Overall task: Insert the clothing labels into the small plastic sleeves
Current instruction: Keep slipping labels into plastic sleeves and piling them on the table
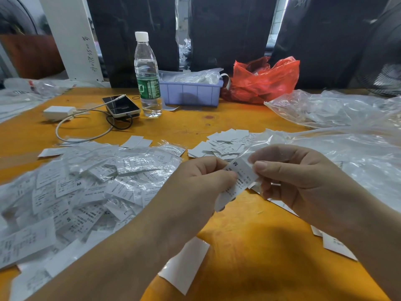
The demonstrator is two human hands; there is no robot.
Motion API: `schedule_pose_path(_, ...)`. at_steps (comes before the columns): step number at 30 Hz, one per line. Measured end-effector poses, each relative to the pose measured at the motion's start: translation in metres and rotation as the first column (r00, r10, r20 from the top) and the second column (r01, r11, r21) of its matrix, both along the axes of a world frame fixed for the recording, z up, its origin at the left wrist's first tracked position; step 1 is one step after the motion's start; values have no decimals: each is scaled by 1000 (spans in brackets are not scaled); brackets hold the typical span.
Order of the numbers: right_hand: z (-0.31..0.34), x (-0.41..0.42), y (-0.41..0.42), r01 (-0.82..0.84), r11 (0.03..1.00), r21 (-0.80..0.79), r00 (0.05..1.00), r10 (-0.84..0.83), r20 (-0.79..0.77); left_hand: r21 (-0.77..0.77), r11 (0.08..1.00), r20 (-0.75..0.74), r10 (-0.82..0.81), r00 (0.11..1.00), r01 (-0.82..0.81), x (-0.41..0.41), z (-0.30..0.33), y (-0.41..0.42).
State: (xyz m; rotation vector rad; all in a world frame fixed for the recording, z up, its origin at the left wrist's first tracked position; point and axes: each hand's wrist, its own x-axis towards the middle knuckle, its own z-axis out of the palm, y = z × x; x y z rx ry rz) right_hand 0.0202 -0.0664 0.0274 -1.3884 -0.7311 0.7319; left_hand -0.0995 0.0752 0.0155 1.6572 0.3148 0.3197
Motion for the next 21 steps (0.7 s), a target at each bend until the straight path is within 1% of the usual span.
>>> schedule_pose_path(9,-3,2,-1,-67,998,15,997,66,26,-24,999,-3,42,999,-42,2,-2,1)
schedule_pose_path(13,-5,3,-1,-93,996,-5,994,94,50,-29,999,10,41,999,-40,2,-4,1)
schedule_pose_path(18,-7,3,0,-104,994,9,994,104,27,-42,998,18,36,999,-36,3,-6,1)
schedule_pose_path(21,-6,2,0,-109,994,-3,993,109,44,-38,999,39,22,999,-20,3,-6,2)
